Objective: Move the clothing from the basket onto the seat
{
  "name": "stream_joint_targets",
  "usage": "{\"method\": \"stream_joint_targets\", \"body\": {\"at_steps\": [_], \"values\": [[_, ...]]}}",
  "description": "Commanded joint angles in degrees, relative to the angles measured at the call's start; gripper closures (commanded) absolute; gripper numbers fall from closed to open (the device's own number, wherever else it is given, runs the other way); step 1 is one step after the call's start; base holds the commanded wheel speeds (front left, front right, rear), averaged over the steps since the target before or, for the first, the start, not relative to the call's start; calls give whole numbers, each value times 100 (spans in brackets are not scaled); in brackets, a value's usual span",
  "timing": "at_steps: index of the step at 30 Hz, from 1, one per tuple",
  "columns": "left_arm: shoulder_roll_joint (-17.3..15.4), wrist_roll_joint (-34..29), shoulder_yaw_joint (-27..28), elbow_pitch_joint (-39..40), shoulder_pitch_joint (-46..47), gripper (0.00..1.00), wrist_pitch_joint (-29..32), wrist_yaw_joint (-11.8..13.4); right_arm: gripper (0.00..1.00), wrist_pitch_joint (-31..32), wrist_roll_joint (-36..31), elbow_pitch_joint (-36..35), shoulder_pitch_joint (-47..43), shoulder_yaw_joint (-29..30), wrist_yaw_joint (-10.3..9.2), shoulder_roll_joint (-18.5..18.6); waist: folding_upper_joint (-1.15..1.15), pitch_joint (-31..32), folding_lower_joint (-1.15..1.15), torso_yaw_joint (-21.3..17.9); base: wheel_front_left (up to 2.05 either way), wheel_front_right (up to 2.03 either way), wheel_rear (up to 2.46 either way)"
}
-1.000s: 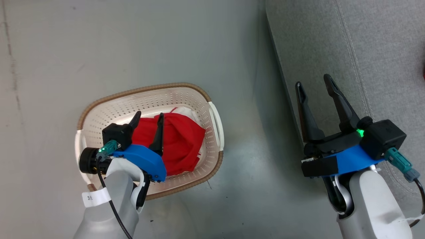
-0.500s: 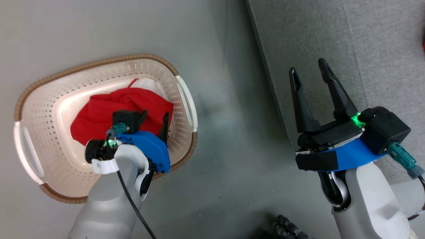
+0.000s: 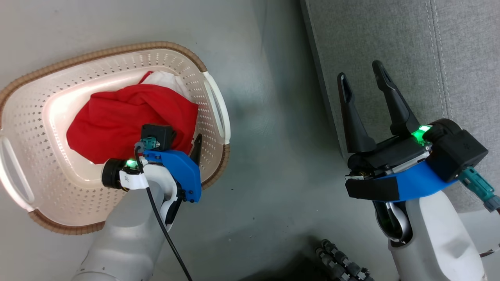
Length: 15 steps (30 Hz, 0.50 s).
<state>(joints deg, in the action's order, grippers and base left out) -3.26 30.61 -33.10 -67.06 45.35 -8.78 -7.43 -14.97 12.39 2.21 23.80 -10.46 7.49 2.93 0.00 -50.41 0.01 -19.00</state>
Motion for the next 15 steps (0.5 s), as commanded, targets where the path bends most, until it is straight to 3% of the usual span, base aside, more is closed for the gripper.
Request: {"method": "stream_joint_targets", "body": {"at_steps": [1,14,15], "values": [[-49,29,-58,-83,118,0,42,-5,0,-29,43,-61,61,8,1,-8,0,-66,-1,-48,0,0,0],[-49,134,-176,-513,372,0,98,56,0,-31,152,-222,-104,14,1,-8,0,-248,-1,-148,0,0,0],[-48,142,-182,-530,375,25,115,50,0,-31,154,-225,-99,13,1,-8,0,-252,-1,-145,0,0,0]]}}
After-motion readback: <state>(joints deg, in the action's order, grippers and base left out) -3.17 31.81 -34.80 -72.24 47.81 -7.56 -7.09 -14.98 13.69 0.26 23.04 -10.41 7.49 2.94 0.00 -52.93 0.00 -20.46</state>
